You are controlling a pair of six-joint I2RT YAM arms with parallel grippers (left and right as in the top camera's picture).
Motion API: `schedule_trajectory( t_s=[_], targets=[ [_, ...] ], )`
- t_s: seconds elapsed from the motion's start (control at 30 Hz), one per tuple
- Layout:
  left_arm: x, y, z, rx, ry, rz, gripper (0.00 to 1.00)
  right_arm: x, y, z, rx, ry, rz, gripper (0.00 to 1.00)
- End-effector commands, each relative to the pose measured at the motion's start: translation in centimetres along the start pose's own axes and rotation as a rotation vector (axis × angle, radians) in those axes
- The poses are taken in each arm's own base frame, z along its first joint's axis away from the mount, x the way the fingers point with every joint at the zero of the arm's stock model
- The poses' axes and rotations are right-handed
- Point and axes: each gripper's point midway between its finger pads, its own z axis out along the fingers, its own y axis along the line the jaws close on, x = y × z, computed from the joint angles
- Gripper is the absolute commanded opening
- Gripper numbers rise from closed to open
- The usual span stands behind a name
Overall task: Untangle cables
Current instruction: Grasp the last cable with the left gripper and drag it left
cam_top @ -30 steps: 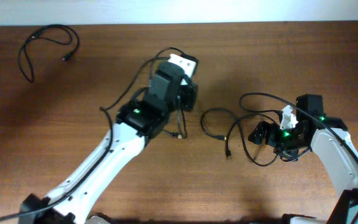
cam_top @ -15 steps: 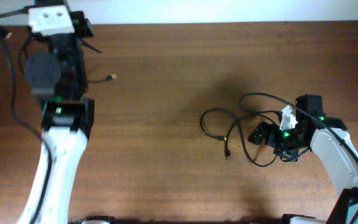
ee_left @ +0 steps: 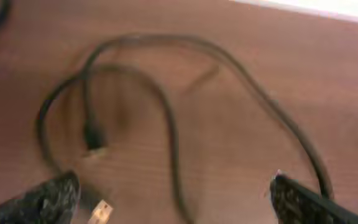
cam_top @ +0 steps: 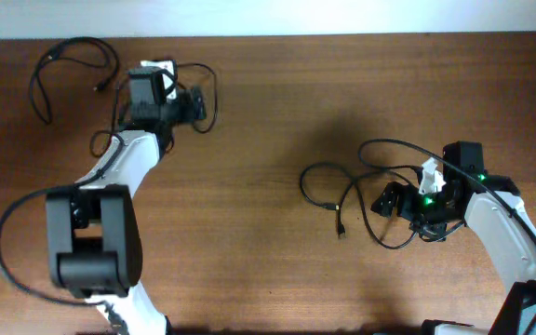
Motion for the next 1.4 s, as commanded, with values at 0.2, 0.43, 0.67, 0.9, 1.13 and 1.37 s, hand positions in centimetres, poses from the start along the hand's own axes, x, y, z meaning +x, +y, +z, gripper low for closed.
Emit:
schedule_trajectory(
  t_s=[0.2, 0.43, 0.67, 0.9, 1.13, 1.37],
  targets=[
    [-2.8, -11.7, -22.8, 0.542, 0.121, 0.003, 0.99, -0.1, 0.1, -0.1, 0.007, -0.004, -0.007, 0.99],
    [7.4, -16.2, -25.8, 0.598, 0.539, 0.025, 0.99, -0.1, 0.1, -0.1, 0.006, -0.007, -0.007, 0.98],
    [8.5, -18.8, -26.3, 0.587, 0.568, 0.037, 0.99, -4.0, 3.2, -9.9, -0.053, -0.106, -0.062, 0.84],
    [9.3, -26.5, -22.4, 0.488, 0.346, 0.33, 0.99, 0.7, 5.6, -21.6, -0.018, -0.371, -0.115, 0.85],
    [21.9, -37.4, -13.7, 0.582, 0.395, 0.51, 0.99, 8.1, 5.1, -26.1, 0.065, -0.598, -0.172, 0.98],
    [23.4, -36.9, -7.9, 0.273, 0.212, 0.346, 0.99, 11.0, 4.8, -25.6, 0.064, -0.556, -0.159, 0.99]
  ],
)
